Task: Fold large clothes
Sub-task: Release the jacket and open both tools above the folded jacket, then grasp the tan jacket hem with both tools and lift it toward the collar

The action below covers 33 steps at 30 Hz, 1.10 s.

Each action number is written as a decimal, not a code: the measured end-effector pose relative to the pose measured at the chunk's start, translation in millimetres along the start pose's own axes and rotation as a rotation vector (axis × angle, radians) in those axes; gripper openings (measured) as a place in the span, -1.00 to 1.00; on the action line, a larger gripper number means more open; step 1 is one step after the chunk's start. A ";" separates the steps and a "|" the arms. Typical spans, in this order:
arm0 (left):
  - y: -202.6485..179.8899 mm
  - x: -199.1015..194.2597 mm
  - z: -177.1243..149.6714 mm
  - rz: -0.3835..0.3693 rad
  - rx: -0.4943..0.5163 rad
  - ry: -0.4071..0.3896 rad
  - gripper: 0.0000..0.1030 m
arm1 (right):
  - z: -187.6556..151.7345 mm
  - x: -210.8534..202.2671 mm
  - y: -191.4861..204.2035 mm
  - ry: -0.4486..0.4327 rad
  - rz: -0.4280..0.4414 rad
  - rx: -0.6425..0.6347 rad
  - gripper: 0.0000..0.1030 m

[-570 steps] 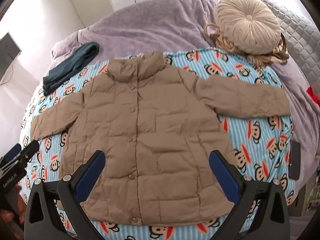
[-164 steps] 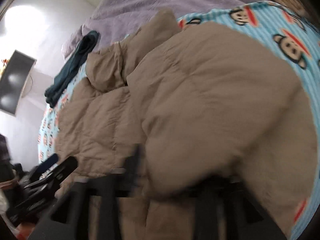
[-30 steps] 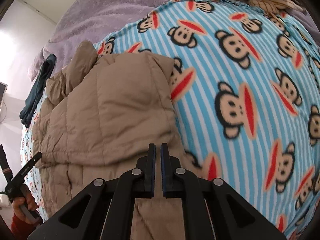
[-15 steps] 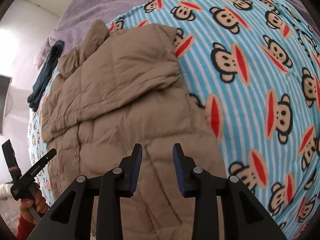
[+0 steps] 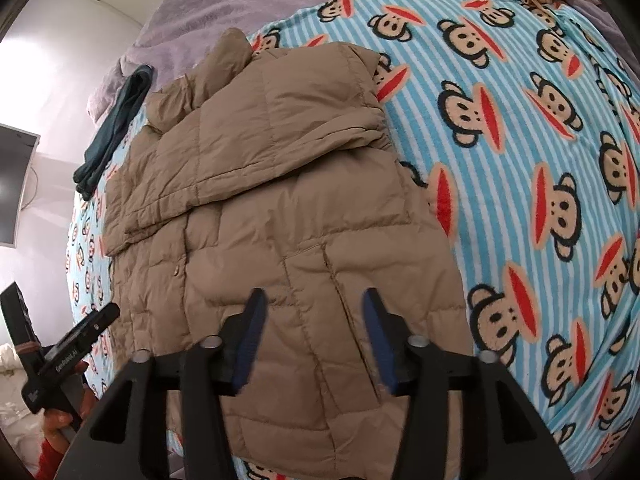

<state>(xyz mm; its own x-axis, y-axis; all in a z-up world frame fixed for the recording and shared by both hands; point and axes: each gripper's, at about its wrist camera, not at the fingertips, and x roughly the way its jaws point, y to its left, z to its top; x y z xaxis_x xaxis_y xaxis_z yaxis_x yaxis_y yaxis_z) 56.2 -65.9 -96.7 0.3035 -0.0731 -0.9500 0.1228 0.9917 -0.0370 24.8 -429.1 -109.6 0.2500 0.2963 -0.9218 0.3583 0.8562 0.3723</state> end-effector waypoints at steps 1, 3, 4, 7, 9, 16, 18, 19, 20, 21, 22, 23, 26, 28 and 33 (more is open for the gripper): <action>-0.5 -1.1 -2.8 0.005 0.001 -0.001 0.86 | -1.4 -1.4 -0.1 -0.004 0.005 0.001 0.33; -1.2 -6.7 -11.3 0.021 0.005 0.001 0.86 | -6.0 -3.5 -0.7 -0.004 0.020 0.007 0.44; -1.2 -9.4 -15.7 0.029 0.005 0.001 0.86 | -7.6 -4.1 -1.3 -0.002 0.026 0.010 0.47; 2.5 -16.0 -28.4 0.038 -0.008 0.005 0.87 | -15.9 -6.8 -1.8 0.003 0.041 0.012 0.56; 4.5 -18.3 -36.0 0.038 -0.015 0.013 0.87 | -21.6 -9.3 -0.8 0.000 0.035 0.008 0.56; 15.3 -18.1 -57.7 0.011 0.004 0.046 0.87 | -49.9 -20.3 3.7 -0.029 0.018 0.035 1.00; 20.6 -15.9 -65.6 0.008 0.027 0.060 0.87 | -61.8 -19.2 5.8 -0.030 0.010 0.060 1.00; 22.6 -15.3 -67.2 0.008 0.034 0.064 0.87 | -66.7 -18.1 6.7 -0.027 0.011 0.071 1.00; 26.5 -14.8 -71.8 0.007 0.043 0.070 0.87 | -74.4 -15.6 9.0 -0.018 0.015 0.085 1.00; 29.0 -14.8 -75.2 0.005 0.047 0.075 0.87 | -79.8 -13.6 11.4 -0.010 0.017 0.090 1.00; 32.6 -15.4 -79.4 -0.001 0.051 0.081 0.87 | -85.3 -12.1 14.1 -0.002 0.019 0.090 1.00; 35.0 -16.3 -82.2 -0.004 0.054 0.083 0.87 | -92.3 -10.9 17.3 0.003 0.018 0.089 1.00; 43.7 -20.9 -92.8 -0.009 0.071 0.081 0.87 | -113.4 -6.9 24.7 0.010 0.030 0.110 1.00; 51.5 -21.6 -100.9 -0.005 0.074 0.088 0.87 | -125.4 -4.3 26.9 0.010 0.047 0.138 1.00; 72.9 -20.9 -116.2 0.010 0.071 0.098 0.87 | -153.3 -2.3 30.1 -0.010 0.039 0.194 1.00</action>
<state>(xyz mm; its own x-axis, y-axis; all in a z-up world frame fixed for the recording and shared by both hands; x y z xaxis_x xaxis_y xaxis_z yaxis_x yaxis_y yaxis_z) -50.9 20.3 -115.6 0.2113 -0.0489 -0.9762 0.1881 0.9821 -0.0085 -102.9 -339.2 -112.8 0.2759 0.3228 -0.9054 0.5146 0.7460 0.4228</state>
